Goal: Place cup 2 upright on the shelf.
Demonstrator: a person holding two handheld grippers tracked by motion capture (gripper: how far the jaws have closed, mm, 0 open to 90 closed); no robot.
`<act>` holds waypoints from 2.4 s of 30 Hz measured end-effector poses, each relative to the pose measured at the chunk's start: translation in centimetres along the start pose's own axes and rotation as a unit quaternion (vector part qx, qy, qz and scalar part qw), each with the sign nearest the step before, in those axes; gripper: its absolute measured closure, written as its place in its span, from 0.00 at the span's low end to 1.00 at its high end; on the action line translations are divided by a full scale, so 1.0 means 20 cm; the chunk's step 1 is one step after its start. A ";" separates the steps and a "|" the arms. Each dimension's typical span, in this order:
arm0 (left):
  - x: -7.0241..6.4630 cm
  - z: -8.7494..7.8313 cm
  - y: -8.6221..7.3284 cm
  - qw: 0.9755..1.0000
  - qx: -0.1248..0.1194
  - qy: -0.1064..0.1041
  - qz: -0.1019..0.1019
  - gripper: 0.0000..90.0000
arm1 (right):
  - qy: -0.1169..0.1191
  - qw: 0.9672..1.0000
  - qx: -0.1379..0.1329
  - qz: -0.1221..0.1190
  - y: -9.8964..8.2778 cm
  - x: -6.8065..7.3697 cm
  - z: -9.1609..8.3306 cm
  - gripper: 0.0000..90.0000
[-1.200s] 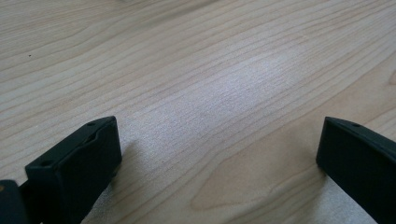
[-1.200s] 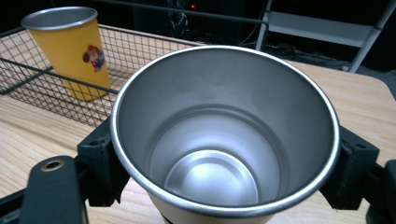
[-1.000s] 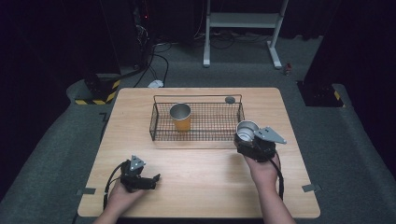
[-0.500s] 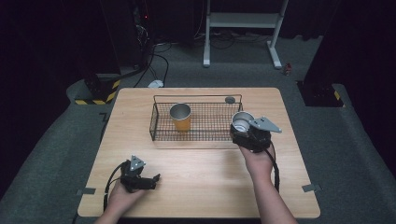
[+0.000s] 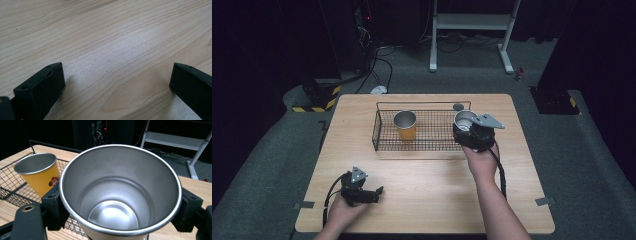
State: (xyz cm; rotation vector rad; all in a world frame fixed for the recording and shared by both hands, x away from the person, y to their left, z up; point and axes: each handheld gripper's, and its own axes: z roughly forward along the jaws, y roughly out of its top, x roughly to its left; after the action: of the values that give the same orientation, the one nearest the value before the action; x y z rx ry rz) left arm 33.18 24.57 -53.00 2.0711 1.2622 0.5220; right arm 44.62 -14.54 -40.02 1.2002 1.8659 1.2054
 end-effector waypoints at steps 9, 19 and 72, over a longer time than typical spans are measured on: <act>0.00 0.00 0.00 1.000 0.000 0.002 -0.003 0.00 | 0.006 1.000 0.005 -0.002 0.05 0.04 0.09 0.20; 0.00 0.00 0.00 1.000 -0.002 0.003 -0.003 0.00 | -0.001 1.000 0.025 0.004 0.07 0.06 0.23 0.20; 0.00 0.00 0.00 1.000 0.001 -0.002 0.002 0.00 | -0.012 0.985 0.171 -0.012 -0.11 0.11 0.61 0.20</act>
State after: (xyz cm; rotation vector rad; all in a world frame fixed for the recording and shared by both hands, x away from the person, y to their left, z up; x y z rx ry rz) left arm 33.29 24.57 -52.98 2.0758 1.2582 0.5181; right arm 53.15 -8.48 -46.86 1.3575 2.1222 0.8736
